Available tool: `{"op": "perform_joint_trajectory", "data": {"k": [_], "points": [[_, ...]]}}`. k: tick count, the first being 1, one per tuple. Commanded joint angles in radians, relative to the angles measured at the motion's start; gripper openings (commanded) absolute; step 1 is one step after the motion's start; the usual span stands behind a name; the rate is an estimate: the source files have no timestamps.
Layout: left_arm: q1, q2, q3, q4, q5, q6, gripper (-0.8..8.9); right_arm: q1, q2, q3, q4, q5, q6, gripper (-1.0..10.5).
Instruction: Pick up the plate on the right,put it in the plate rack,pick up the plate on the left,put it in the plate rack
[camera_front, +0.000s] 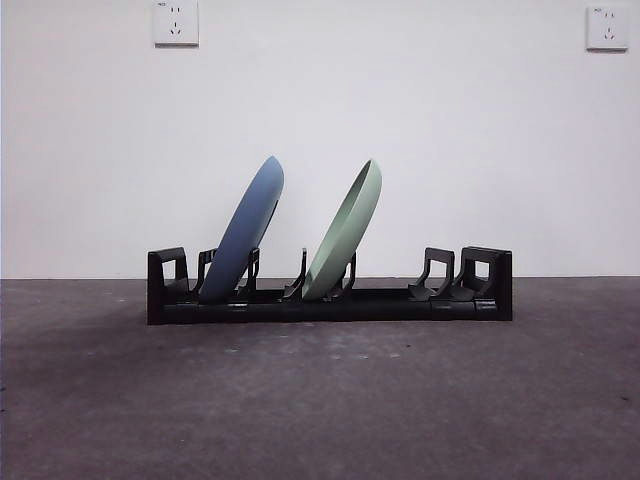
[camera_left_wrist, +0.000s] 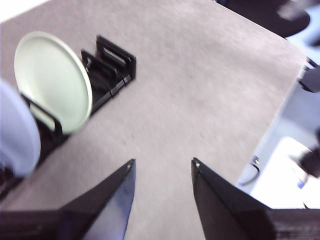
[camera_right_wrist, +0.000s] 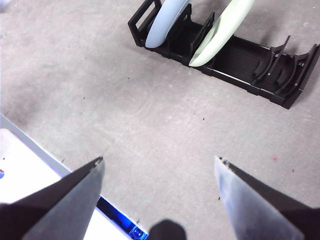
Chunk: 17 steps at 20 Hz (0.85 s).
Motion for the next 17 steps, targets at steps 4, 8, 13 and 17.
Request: {"op": "perform_joint_trajectory", "data": {"k": [4, 8, 13, 17], "points": [[-0.003, -0.11, -0.002, -0.093, 0.007, -0.014, 1.88, 0.002, 0.006, -0.003, -0.023, -0.006, -0.01, 3.8], [-0.002, -0.126, -0.002, -0.096, 0.006, -0.013, -0.21, 0.002, 0.006, -0.003, -0.023, -0.007, -0.011, 0.5], [-0.002, -0.124, -0.002, -0.095, 0.007, -0.013, -0.04, 0.002, 0.006, -0.003, -0.022, -0.002, -0.007, 0.0], [-0.002, -0.124, -0.002, -0.095, 0.006, -0.013, -0.04, 0.002, 0.007, -0.003, -0.022, 0.002, -0.008, 0.0]]}}
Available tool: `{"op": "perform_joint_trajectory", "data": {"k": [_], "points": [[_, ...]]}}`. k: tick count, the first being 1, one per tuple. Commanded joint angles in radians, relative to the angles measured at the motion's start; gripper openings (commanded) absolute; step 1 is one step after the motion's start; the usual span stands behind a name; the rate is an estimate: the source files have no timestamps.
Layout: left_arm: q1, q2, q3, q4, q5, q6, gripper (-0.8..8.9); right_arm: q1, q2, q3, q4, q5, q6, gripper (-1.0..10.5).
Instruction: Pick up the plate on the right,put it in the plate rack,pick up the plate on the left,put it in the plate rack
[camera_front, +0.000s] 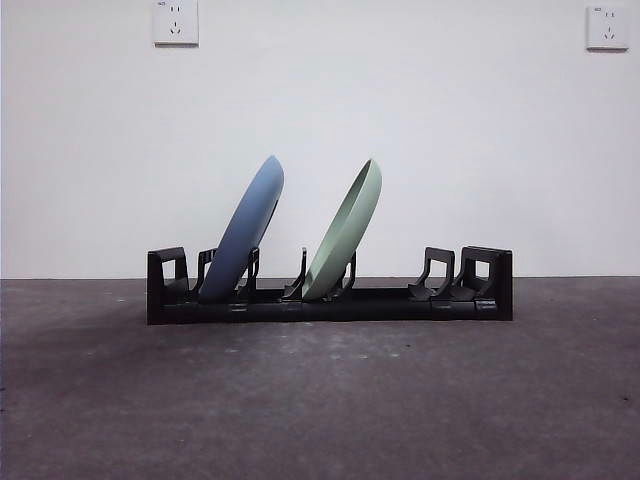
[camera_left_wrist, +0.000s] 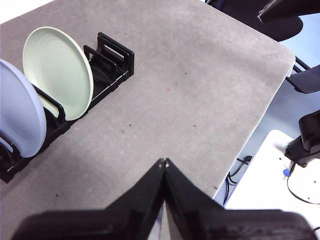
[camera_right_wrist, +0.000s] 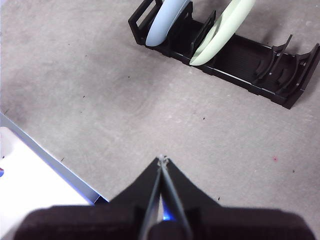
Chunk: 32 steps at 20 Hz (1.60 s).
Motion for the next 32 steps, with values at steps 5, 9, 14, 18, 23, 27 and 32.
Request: {"op": "perform_joint_trajectory", "data": {"k": [5, 9, 14, 18, 23, 27, 32], "points": [[-0.002, 0.002, -0.001, -0.002, 0.006, 0.002, -0.04, 0.002, 0.001, -0.003, -0.022, 0.003, -0.001, 0.0], [-0.002, 0.014, -0.001, 0.001, 0.005, 0.013, -0.04, 0.002, 0.001, -0.003, -0.022, 0.003, -0.001, 0.0], [0.01, 0.021, -0.004, 0.115, -0.068, 0.134, -0.04, 0.002, 0.001, -0.003, -0.022, 0.003, -0.001, 0.0], [0.193, -0.037, -0.02, 0.407, -0.11, 0.319, -0.04, 0.002, 0.001, -0.003, -0.022, 0.004, -0.001, 0.0], [0.51, -0.225, -0.3, 0.645, 0.053, 0.417, -0.04, 0.002, 0.001, -0.003, -0.022, 0.004, -0.001, 0.0], [0.622, -0.433, -0.693, 0.812, 0.041, 0.401, -0.04, 0.002, 0.002, -0.003, -0.022, 0.004, -0.001, 0.0], [0.666, -0.681, -1.143, 1.038, 0.0, 0.326, -0.04, 0.002, 0.002, -0.003, -0.022, 0.004, -0.001, 0.0]]}}
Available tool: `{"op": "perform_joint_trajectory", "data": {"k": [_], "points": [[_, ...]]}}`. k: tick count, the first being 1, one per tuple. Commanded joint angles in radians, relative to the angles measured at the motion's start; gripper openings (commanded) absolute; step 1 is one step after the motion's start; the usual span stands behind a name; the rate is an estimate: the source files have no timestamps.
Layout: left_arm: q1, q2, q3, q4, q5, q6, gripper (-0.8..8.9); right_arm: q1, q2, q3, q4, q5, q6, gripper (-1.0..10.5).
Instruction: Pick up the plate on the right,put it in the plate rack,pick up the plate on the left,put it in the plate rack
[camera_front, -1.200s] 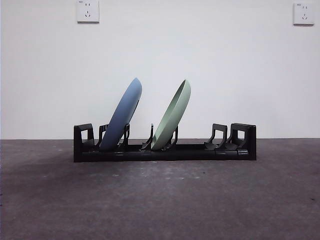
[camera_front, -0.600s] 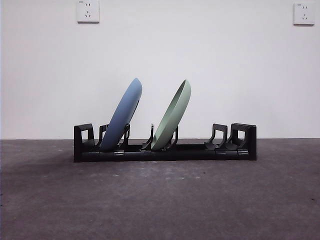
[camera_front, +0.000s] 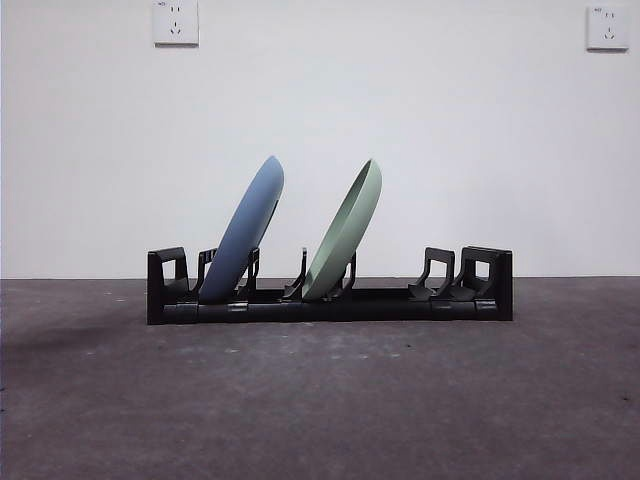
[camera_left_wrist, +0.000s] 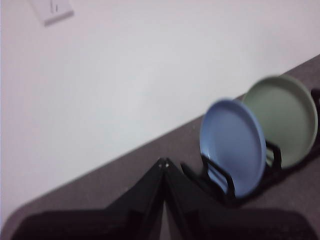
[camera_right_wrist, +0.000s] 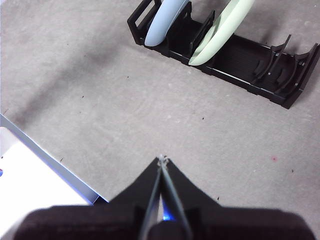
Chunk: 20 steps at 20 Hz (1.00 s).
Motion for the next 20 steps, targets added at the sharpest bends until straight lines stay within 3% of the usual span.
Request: {"op": "perform_joint_trajectory", "data": {"k": [1, 10, 14, 17, 20], "points": [[0.013, -0.1, -0.177, 0.076, -0.025, -0.043, -0.04, 0.001, 0.002, -0.003, -0.023, 0.001, -0.001, 0.0], [0.026, -0.386, -0.554, 0.103, -0.089, -0.198, -0.04, 0.002, 0.002, -0.003, -0.022, 0.001, -0.001, 0.0], [0.025, -0.423, -0.573, 0.003, -0.089, -0.22, -0.04, 0.002, 0.002, -0.003, -0.022, 0.003, -0.001, 0.0], [0.025, -0.423, -0.573, 0.007, -0.074, -0.281, -0.04, 0.001, 0.002, -0.003, -0.022, 0.024, -0.001, 0.0], [0.025, -0.412, -0.573, 0.007, -0.078, -0.282, -0.04, 0.001, 0.002, -0.003, -0.022, 0.049, -0.002, 0.0]]}}
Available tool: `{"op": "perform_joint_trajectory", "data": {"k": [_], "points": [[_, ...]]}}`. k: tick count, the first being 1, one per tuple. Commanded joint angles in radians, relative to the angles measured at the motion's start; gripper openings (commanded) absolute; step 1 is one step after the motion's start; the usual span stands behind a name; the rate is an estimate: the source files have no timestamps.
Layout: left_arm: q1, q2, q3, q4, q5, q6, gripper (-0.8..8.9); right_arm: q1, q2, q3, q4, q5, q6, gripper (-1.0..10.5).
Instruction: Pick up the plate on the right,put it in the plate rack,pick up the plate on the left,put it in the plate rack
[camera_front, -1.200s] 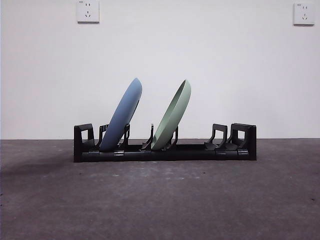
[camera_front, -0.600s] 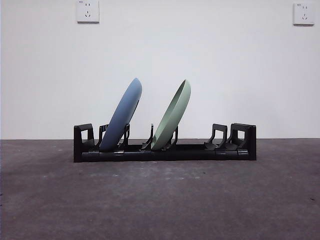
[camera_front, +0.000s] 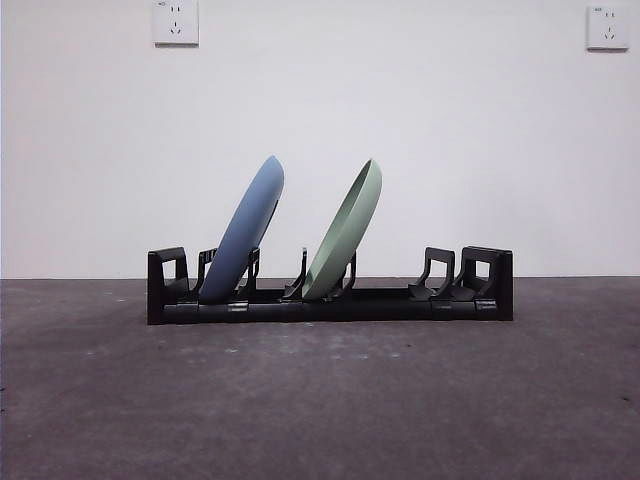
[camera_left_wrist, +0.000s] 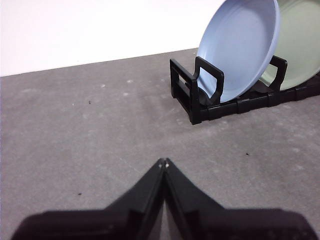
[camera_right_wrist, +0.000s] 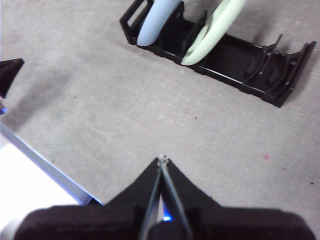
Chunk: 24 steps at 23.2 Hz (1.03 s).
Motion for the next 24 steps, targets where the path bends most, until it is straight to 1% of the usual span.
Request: {"op": "perform_joint_trajectory", "data": {"k": [1, 7, 10, 11, 12, 13, 15, 18, 19, 21, 22, 24], "points": [[0.004, 0.01, -0.011, 0.007, 0.004, -0.018, -0.04, 0.001, 0.002, -0.003, -0.022, 0.024, -0.001, 0.0], [0.004, 0.045, -0.011, 0.007, 0.004, -0.018, -0.04, 0.001, 0.002, -0.003, -0.022, 0.069, -0.001, 0.0], [0.004, 0.064, -0.011, 0.007, 0.004, -0.018, -0.04, 0.001, 0.002, -0.003, -0.022, 0.069, -0.002, 0.0], [0.004, 0.069, -0.011, 0.007, 0.004, -0.018, -0.04, 0.0, 0.002, -0.003, -0.021, 0.073, -0.006, 0.0], [0.004, 0.074, -0.011, 0.007, 0.004, -0.018, -0.04, -0.007, -0.004, -0.003, -0.003, 0.1, -0.043, 0.0], [0.004, 0.081, -0.011, 0.007, 0.004, -0.018, -0.04, -0.027, -0.029, -0.003, 0.031, 0.136, -0.063, 0.0], [0.004, 0.092, -0.011, 0.007, 0.004, -0.018, -0.04, -0.087, -0.084, -0.006, 0.132, 0.135, -0.067, 0.0], [0.004, 0.105, -0.011, 0.007, 0.004, -0.018, -0.04, -0.212, -0.222, -0.079, 0.32, 0.022, -0.06, 0.0], [0.004, 0.111, -0.011, 0.007, 0.004, -0.018, -0.04, -0.266, -0.275, -0.128, 0.369, 0.013, -0.061, 0.0], [0.004, 0.125, -0.011, 0.007, 0.004, -0.018, -0.04, -0.374, -0.408, -0.259, 0.444, 0.046, -0.081, 0.0], [0.004, 0.132, -0.011, 0.007, 0.004, -0.018, -0.04, -0.415, -0.475, -0.341, 0.489, 0.08, -0.094, 0.0], [0.004, 0.14, -0.011, 0.007, 0.004, -0.018, -0.04, -0.453, -0.56, -0.461, 0.56, 0.137, -0.1, 0.0]]}}
